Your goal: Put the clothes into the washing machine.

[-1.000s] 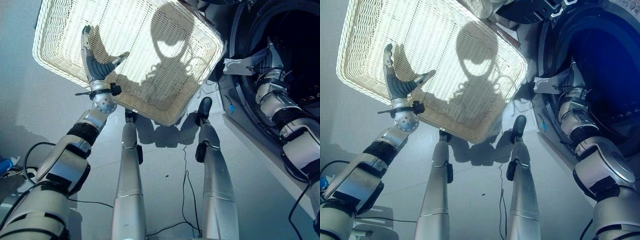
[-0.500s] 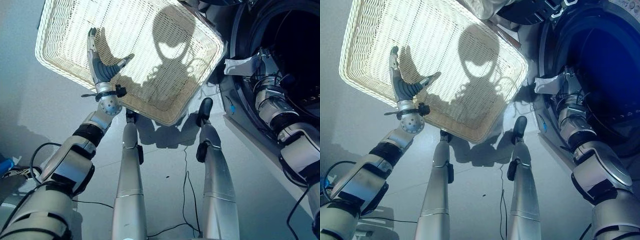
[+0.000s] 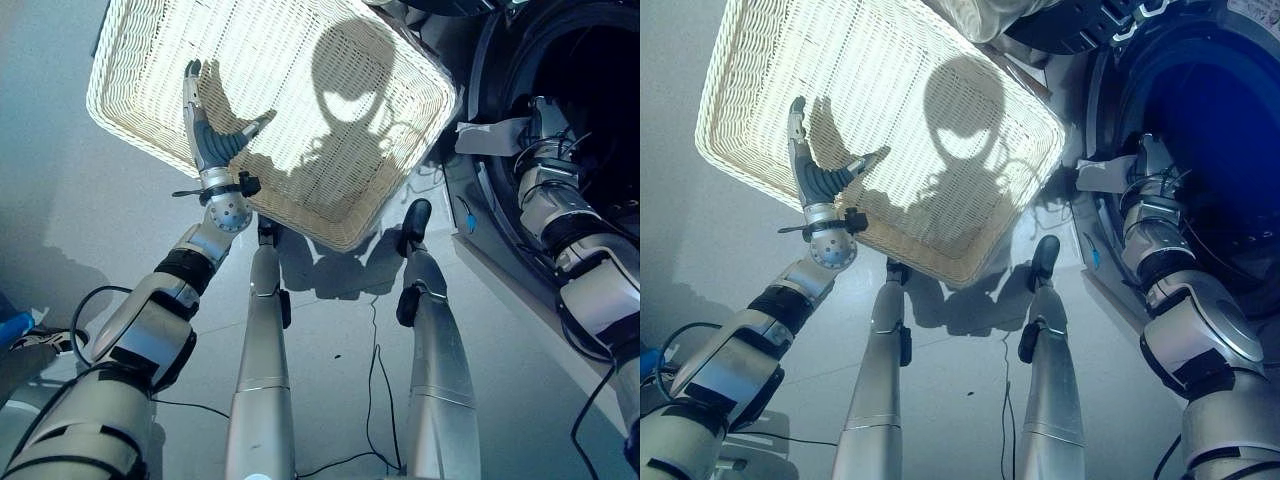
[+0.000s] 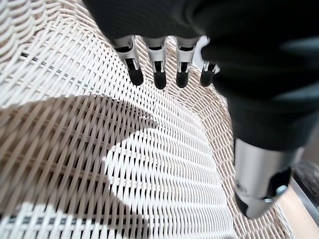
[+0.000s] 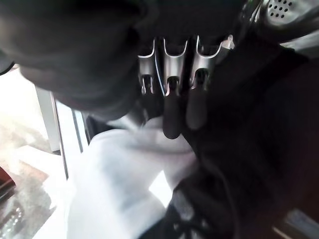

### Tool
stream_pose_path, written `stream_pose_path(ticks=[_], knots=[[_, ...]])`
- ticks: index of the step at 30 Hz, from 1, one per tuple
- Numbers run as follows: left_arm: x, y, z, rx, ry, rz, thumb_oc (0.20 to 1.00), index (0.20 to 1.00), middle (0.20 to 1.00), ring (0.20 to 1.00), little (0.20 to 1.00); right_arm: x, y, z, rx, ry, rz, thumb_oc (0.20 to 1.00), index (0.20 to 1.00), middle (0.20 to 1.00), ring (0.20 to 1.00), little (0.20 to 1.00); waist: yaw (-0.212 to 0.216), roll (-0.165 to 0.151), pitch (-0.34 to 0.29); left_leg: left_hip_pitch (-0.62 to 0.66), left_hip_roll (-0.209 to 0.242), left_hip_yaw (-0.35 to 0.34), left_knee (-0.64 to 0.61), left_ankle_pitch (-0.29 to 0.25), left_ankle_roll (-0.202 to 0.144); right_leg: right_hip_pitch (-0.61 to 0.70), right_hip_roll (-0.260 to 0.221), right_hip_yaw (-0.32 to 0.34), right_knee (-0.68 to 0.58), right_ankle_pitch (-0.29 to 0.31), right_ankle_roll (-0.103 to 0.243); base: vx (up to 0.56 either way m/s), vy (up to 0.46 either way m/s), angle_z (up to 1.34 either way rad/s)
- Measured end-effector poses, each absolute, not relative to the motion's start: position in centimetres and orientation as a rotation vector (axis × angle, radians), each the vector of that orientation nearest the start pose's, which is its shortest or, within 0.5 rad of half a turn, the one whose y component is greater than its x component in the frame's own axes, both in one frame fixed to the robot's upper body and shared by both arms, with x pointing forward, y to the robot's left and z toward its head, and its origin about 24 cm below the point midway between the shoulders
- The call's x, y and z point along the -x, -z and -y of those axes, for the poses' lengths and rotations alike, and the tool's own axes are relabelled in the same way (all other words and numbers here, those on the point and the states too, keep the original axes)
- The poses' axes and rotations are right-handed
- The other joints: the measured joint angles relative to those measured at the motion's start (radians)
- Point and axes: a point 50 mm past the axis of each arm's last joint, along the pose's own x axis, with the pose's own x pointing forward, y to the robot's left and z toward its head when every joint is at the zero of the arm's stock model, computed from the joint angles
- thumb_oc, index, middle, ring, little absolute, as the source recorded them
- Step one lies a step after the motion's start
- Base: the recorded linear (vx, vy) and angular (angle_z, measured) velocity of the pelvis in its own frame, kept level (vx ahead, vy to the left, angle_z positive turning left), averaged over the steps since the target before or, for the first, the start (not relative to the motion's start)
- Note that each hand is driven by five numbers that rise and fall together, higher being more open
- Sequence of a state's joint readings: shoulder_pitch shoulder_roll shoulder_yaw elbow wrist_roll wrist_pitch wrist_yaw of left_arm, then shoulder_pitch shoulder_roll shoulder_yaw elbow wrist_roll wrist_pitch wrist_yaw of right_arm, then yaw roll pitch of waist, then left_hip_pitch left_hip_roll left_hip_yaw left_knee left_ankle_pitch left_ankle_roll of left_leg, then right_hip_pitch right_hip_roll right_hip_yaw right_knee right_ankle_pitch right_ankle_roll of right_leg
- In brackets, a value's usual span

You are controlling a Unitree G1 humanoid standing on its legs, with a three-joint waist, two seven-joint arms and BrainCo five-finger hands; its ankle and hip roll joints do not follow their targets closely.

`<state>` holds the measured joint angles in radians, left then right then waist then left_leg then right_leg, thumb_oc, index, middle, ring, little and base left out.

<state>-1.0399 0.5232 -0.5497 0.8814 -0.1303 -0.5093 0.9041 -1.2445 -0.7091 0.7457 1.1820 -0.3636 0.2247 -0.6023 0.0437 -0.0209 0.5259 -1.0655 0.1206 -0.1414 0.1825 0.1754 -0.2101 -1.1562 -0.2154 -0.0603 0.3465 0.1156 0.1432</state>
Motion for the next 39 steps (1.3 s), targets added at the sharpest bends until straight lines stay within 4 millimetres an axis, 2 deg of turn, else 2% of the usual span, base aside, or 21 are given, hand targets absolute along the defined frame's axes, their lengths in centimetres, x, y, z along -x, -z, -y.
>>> stream_pose_path(ticks=[6, 26, 27, 28, 29, 30, 31, 33, 36, 39], knots=[[-38.1, -22.8, -18.4, -0.378, -0.526, 0.797, 1.0, 1.0, 1.0, 1.0, 1.0, -39.8, -22.8, 27.8, 1.532, 0.725, 0.134, 0.2, 0.2, 0.2, 0.2, 0.2, 0.001, 0.0, 0.0, 0.0, 0.0, 0.0, -0.002, 0.0, 0.0, -0.002, 0.0, 0.0, 0.0, 0.0, 0.0, 0.0, 0.0, 0.0], [-38.1, -22.8, -18.3, -0.376, -0.525, 0.796, 1.0, 1.0, 1.0, 1.0, 1.0, -39.7, -22.4, 28.1, 1.512, 0.739, 0.137, 0.2, 0.2, 0.2, 0.2, 0.2, -0.002, 0.0, 0.0, -0.001, 0.0, 0.001, -0.008, 0.0, 0.0, -0.005, 0.0, 0.001, 0.0, -0.004, 0.001, 0.0, 0.0, 0.0], [-37.7, -22.5, -20.4, -0.435, -0.559, 0.794, 1.0, 1.0, 1.0, 1.0, 1.0, -36.9, -23.8, 33.9, 0.685, 1.066, 0.095, 0.2, 0.2, 0.2, 0.2, 0.2, 0.0, 0.001, 0.0, -0.001, 0.0, 0.001, 0.005, 0.0, 0.0, -0.002, 0.001, 0.005, 0.01, -0.004, 0.0, 0.01, -0.048, 0.03], [-37.6, -22.4, -21.1, -0.441, -0.578, 0.788, 1.0, 1.0, 1.0, 1.0, 1.0, -35.9, -24.5, 35.6, 0.615, 1.138, 0.094, 0.2, 0.2, 0.2, 0.2, 0.2, -0.001, 0.001, 0.0, -0.001, 0.0, 0.001, 0.007, -0.001, 0.0, 0.001, 0.001, 0.005, 0.01, -0.004, 0.0, 0.01, -0.053, 0.03], [-37.3, -22.2, -21.9, -0.443, -0.602, 0.784, 1.0, 1.0, 1.0, 1.0, 1.0, -35.0, -25.2, 36.7, 0.412, 1.202, 0.144, 0.2, 0.2, 0.2, 0.2, 0.2, -0.002, 0.0, 0.0, 0.0, 0.001, -0.001, 0.008, -0.001, -0.001, 0.004, 0.002, 0.003, 0.009, -0.005, 0.001, 0.01, -0.072, 0.0], [-36.7, -21.9, -22.2, -0.427, -0.613, 0.799, 1.0, 1.0, 1.0, 1.0, 1.0, -33.8, -25.6, 38.1, 0.109, 1.297, 0.2, 0.2, 0.2, 0.2, 0.2, 0.2, -0.003, 0.0, 0.0, 0.0, 0.001, -0.002, 0.008, -0.001, -0.001, 0.005, 0.003, 0.003, 0.006, -0.004, 0.0, -0.01, -0.045, -0.02], [-36.6, -21.2, -22.2, -0.433, -0.61, 0.783, 1.0, 1.0, 1.0, 1.0, 1.0, -33.0, -26.3, 38.8, -0.031, 1.354, 0.242, 0.2, 0.2, 0.2, 0.2, 0.2, -0.003, 0.0, 0.0, 0.001, 0.002, -0.002, 0.008, -0.001, -0.001, 0.007, 0.005, 0.003, 0.003, -0.002, -0.001, -0.01, -0.043, -0.03], [-36.4, -20.4, -21.7, -0.43, -0.578, 0.776, 1.0, 1.0, 1.0, 1.0, 1.0, -33.0, -26.8, 38.5, -0.225, 1.376, 0.303, 0.2, 0.2, 0.2, 0.2, 0.2, -0.004, -0.001, 0.0, 0.0, 0.004, -0.003, 0.004, -0.003, 0.003, 0.009, 0.007, 0.001, -0.004, 0.001, -0.001, 0.0, 0.0, 0.0], [-36.3, -20.1, -21.7, -0.432, -0.571, 0.77, 1.0, 1.0, 1.0, 1.0, 1.0, -32.2, -28.0, 38.7, -0.352, 1.421, 0.408, 0.2, 0.2, 0.2, 0.2, 0.2, -0.007, -0.003, 0.001, -0.004, 0.004, -0.008, 0.008, -0.001, -0.001, 0.019, 0.008, -0.004, -0.026, 0.013, -0.002, 0.0, 0.0, 0.0], [-36.2, -20.8, -22.4, -0.456, -0.578, 0.784, 1.0, 1.0, 1.0, 1.0, 1.0, -32.2, -28.0, 38.5, -0.384, 1.433, 0.419, 0.2, 0.2, 0.2, 0.2, 0.2, -0.017, -0.009, 0.004, -0.007, 0.004, -0.008, 0.01, -0.003, 0.002, 0.032, 0.01, -0.007, -0.053, 0.032, -0.004, 0.0, -0.003, -0.01]])
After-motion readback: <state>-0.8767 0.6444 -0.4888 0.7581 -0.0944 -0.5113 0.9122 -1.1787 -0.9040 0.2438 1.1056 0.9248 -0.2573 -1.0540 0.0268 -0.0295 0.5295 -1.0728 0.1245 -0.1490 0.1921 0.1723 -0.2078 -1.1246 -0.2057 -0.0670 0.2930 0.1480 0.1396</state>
